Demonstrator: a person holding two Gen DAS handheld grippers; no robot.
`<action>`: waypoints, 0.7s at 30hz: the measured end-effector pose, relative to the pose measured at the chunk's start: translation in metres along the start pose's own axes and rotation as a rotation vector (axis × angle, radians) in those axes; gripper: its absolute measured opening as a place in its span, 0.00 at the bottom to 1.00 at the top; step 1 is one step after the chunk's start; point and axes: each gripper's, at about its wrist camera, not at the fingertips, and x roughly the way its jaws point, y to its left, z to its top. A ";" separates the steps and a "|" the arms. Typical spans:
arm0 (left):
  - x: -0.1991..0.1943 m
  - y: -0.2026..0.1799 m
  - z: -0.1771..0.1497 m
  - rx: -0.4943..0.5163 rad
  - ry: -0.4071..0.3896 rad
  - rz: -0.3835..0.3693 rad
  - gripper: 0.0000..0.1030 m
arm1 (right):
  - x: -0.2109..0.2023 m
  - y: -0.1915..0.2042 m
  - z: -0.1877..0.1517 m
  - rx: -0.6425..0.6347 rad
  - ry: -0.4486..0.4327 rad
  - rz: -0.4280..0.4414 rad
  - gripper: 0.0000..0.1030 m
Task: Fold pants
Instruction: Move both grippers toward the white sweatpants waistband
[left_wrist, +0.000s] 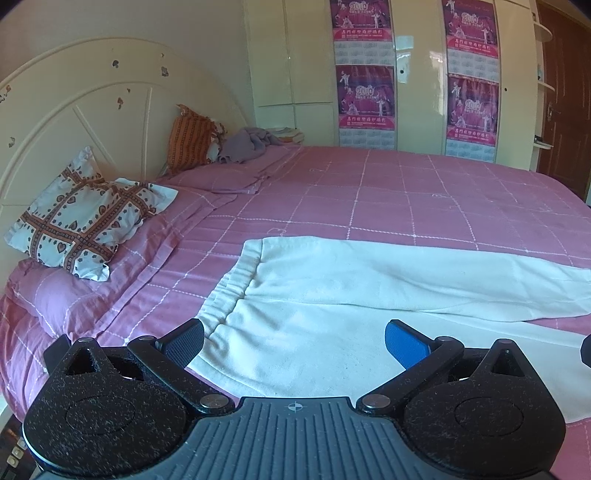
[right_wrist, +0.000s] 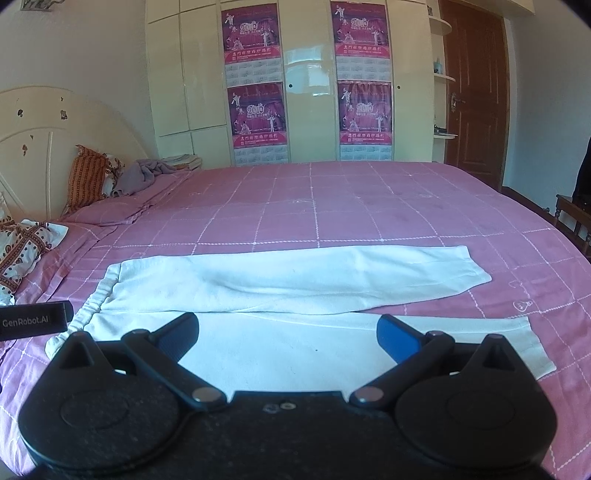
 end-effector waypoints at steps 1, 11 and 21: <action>0.001 0.000 0.000 0.000 0.000 0.002 1.00 | 0.001 0.001 0.001 -0.002 0.000 0.000 1.00; 0.014 0.003 0.002 -0.002 0.025 0.009 1.00 | 0.009 0.004 0.006 -0.008 0.017 -0.007 1.00; 0.031 0.004 0.005 0.014 0.051 0.027 1.00 | 0.018 0.002 0.008 -0.009 0.035 -0.010 1.00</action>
